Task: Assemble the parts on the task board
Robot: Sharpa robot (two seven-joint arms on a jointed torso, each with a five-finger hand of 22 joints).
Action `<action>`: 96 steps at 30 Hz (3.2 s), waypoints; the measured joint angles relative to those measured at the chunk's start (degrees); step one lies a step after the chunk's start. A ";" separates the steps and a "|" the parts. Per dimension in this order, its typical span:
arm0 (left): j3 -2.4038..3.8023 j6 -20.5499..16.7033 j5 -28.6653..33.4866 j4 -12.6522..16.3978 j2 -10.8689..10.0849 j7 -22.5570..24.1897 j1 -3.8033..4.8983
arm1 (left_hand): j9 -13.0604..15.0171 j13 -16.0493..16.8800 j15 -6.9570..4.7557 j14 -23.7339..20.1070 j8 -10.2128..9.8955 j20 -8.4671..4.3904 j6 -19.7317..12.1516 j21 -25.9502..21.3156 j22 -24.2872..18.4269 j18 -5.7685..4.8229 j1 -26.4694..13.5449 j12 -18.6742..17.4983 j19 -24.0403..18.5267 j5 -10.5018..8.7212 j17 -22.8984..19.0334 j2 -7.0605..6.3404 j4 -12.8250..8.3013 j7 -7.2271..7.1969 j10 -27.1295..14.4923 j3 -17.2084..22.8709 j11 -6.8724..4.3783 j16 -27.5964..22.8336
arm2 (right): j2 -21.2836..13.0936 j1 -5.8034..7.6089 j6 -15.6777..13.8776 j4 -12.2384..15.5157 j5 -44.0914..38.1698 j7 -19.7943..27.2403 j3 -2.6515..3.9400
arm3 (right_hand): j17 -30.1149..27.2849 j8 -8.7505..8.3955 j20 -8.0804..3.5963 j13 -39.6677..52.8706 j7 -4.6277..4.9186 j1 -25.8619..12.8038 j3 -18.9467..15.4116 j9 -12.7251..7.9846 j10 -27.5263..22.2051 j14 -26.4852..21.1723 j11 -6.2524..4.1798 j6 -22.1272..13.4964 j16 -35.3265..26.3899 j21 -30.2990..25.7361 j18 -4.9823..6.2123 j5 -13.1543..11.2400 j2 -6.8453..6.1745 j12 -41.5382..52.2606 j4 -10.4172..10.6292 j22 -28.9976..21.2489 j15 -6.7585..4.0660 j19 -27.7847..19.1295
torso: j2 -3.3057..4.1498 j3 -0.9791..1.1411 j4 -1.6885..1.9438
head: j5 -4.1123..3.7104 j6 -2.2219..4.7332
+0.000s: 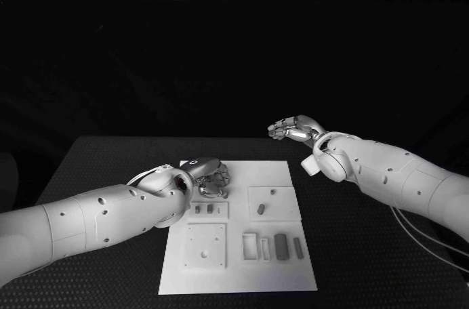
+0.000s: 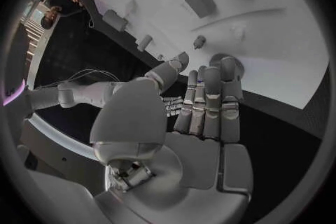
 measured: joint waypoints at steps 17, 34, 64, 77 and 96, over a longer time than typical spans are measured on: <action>0.00 0.36 -4.78 -2.50 1.85 -0.04 -1.27 | -0.92 -1.56 -0.21 1.83 -1.16 0.00 -0.30 2.99 0.08 0.07 0.36 -3.30 2.39 -0.26 1.00 -1.15 0.73 -0.51 -0.40 -0.01 0.02 3.93 | 0.01 0.00 0.06 0.31 0.00 0.01 0.00 | 0.01 0.00 0.00 0.00 0.00 0.00 0.00 -0.05 0.00 0.00 0.00 0.00 0.00 0.00 0.00 0.00 0.00 0.00 0.00 0.05 0.00 0.00 | -0.04 0.04 0.07 | -0.28 -0.28; 0.08 1.53 -6.28 -4.22 3.01 0.10 -2.09 | -1.06 -0.53 -0.93 3.35 -0.11 -0.51 2.61 4.83 0.22 0.48 1.21 -2.36 3.31 0.02 0.83 0.77 0.28 -0.70 3.51 0.68 -0.83 5.07 | 0.08 0.00 0.13 0.57 0.00 0.03 0.00 | 0.01 0.00 0.00 0.00 0.00 -0.23 -0.16 -0.08 0.21 0.00 0.21 0.00 0.00 -0.21 0.00 0.00 0.23 0.00 0.16 0.08 0.00 0.00 | -0.08 0.00 0.08 | -0.38 -0.36; 0.37 2.01 -6.95 -6.56 4.49 0.88 -2.48 | -1.33 0.24 -1.34 4.99 0.67 -1.11 5.28 6.36 0.22 0.94 1.29 -2.37 4.35 0.01 0.22 2.66 0.30 -0.77 6.48 1.60 -1.33 5.73 | 0.09 0.00 0.29 0.85 0.00 0.08 0.00 | -0.03 0.00 0.00 0.00 0.00 -0.23 -0.16 -0.14 0.20 0.00 0.21 0.00 0.00 -0.21 0.00 0.00 0.23 0.00 0.16 0.15 0.00 0.00 | -0.04 0.02 0.08 | -0.64 -0.60; 0.45 2.79 -8.37 -6.70 4.76 0.93 -2.54 | -1.53 0.51 -1.75 5.80 0.88 -1.51 6.15 6.82 0.21 0.94 1.28 -2.54 4.96 -0.03 -0.07 2.65 -0.03 -0.83 7.57 1.93 -1.66 6.13 | 0.07 0.00 0.34 0.87 0.00 0.08 0.00 | -0.03 0.00 0.00 0.00 0.00 -0.22 -0.15 -0.18 0.20 0.00 0.21 0.00 0.00 -0.21 0.00 0.00 0.23 0.00 0.16 0.20 0.00 0.00 | -0.08 0.02 0.13 | -0.85 -0.77; 0.55 3.31 -11.34 -6.68 4.85 0.81 -2.54 | -1.92 0.56 -2.27 6.73 0.72 -1.63 6.84 7.47 0.07 0.94 3.82 -3.58 5.70 0.21 -0.41 2.27 -0.30 -0.89 8.75 4.53 -2.38 6.41 | 0.09 0.00 0.40 0.96 0.00 0.08 0.00 | -0.02 0.21 0.00 0.00 0.00 -0.22 -0.15 -0.18 0.20 0.00 0.21 0.00 0.00 -0.44 0.00 0.00 0.23 0.00 0.16 0.25 0.00 0.00 | -0.08 0.00 0.13 | -0.83 -0.87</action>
